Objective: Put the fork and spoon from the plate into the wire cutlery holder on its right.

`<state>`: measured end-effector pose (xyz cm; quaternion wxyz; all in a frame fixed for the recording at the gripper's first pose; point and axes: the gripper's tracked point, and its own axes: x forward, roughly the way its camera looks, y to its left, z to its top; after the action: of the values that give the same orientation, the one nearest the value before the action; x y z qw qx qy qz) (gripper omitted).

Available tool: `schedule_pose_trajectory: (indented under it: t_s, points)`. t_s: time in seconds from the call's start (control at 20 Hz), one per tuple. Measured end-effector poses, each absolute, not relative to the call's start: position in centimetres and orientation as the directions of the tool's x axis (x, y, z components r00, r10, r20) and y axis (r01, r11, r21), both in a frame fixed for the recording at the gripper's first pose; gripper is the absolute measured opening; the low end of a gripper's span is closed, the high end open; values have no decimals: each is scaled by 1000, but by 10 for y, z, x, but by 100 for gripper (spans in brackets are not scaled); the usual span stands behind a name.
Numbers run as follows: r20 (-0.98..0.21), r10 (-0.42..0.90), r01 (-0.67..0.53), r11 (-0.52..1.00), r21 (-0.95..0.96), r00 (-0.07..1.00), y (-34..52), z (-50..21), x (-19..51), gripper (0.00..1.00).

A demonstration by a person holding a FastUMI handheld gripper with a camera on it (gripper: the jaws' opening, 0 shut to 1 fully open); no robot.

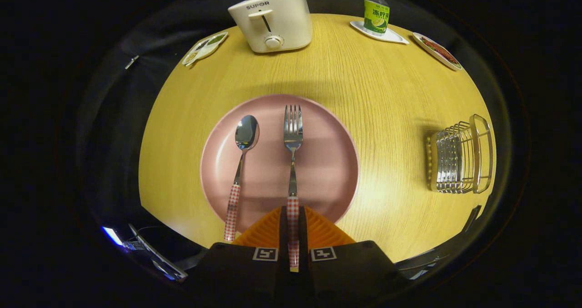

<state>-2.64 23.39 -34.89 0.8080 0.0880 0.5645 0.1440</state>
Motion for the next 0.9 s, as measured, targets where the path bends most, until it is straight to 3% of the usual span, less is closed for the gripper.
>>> schedule_pose_trajectory:
  t_s: [0.5,0.65,0.9]
  points:
    - [-860,328,-311,927,212,391,113,-255,-34,11]
    - [-899,274,-358,922,145,342,57,-246,-43,11]
    - [-966,198,-410,905,114,169,-11,-253,-58,11]
